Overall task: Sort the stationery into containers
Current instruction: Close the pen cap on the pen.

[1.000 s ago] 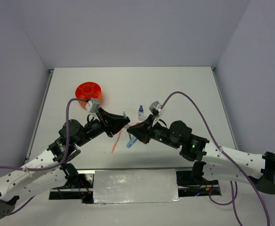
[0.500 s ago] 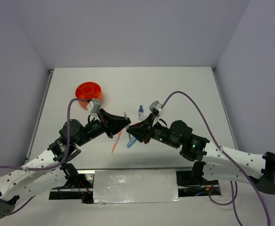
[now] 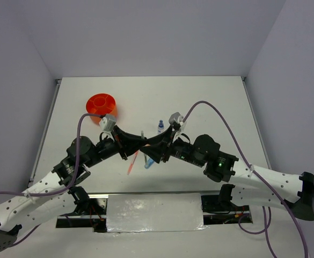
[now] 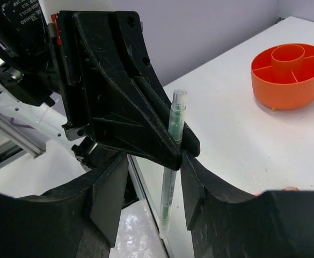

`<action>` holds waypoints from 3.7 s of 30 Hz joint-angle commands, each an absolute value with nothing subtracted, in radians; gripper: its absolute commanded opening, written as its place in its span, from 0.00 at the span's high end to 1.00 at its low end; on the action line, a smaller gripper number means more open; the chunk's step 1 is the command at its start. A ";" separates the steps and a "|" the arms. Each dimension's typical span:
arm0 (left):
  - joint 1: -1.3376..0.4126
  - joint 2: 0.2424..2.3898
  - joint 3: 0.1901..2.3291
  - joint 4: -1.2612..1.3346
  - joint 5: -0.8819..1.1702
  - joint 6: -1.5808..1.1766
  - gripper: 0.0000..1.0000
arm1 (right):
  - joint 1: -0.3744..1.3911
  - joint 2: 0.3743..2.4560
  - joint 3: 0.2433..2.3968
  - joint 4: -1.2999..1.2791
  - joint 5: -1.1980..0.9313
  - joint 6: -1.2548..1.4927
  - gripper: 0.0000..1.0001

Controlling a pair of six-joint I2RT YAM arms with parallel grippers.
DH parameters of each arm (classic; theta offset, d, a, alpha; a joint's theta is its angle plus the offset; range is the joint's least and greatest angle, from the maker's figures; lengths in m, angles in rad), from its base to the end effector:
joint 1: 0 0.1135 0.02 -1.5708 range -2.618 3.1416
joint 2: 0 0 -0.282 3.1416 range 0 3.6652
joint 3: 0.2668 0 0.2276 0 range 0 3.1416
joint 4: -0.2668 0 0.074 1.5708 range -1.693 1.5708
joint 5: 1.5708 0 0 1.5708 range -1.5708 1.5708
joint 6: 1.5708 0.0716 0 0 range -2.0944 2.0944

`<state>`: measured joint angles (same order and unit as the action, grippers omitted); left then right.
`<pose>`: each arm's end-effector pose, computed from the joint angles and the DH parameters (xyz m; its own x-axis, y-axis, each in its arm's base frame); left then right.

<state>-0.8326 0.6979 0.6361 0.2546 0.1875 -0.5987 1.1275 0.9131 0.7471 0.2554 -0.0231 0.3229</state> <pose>0.1035 -0.1336 0.3687 -0.3724 -0.4134 -0.8309 0.7747 0.3545 -0.5236 0.0925 0.1986 0.3726 -0.2534 0.2060 -0.9452 -0.8779 0.3613 0.3141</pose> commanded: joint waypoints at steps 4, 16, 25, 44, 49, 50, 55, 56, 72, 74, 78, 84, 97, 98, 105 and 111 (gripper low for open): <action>-0.836 0.684 0.699 0.285 0.233 -0.584 1.00 | 1.131 0.956 0.792 0.296 -0.087 0.293 0.47; -0.836 0.653 0.716 0.235 0.189 -0.566 1.00 | 1.129 0.905 0.707 0.269 -0.037 0.316 0.39; -0.836 0.664 0.733 0.235 0.155 -0.571 1.00 | 1.131 0.882 0.686 0.247 -0.020 0.316 0.38; -0.836 0.703 0.709 0.295 0.238 -0.600 1.00 | 1.131 0.985 0.739 0.397 -0.061 0.282 0.60; -0.836 0.707 0.704 0.293 0.233 -0.598 1.00 | 1.129 0.989 0.750 0.396 -0.067 0.278 0.86; -0.836 0.707 0.706 0.293 0.235 -0.598 0.99 | 1.129 0.989 0.749 0.396 -0.067 0.279 0.94; -0.836 0.703 0.725 0.269 0.209 -0.598 0.69 | 1.129 0.976 0.716 0.414 -0.064 0.294 1.00; -0.835 0.704 0.727 0.265 0.209 -0.595 0.53 | 1.131 0.968 0.712 0.419 -0.063 0.298 1.00; -0.835 0.735 0.919 0.112 0.092 -0.523 0.24 | 1.132 0.979 0.742 0.322 -0.104 0.308 1.00; -0.836 0.756 0.933 0.104 0.101 -0.515 0.26 | 1.132 0.971 0.738 0.321 -0.095 0.308 1.00; -0.836 0.772 0.928 0.098 0.101 -0.517 0.29 | 1.131 0.962 0.742 0.310 -0.087 0.304 1.00; -0.836 0.776 0.907 0.110 0.124 -0.522 0.32 | 1.132 0.953 0.753 0.288 -0.069 0.298 1.00; -0.836 0.787 0.851 0.150 0.172 -0.540 0.51 | 1.132 0.950 0.782 0.267 -0.044 0.296 1.00; -0.836 0.785 0.848 0.153 0.172 -0.540 0.64 | 1.131 0.950 0.784 0.267 -0.044 0.293 1.00; -0.836 0.781 0.856 0.146 0.153 -0.540 0.81 | 1.131 0.960 0.779 0.268 -0.057 0.298 1.00; -0.836 0.776 0.859 0.149 0.161 -0.537 1.00 | 1.131 0.960 0.770 0.278 -0.061 0.302 1.00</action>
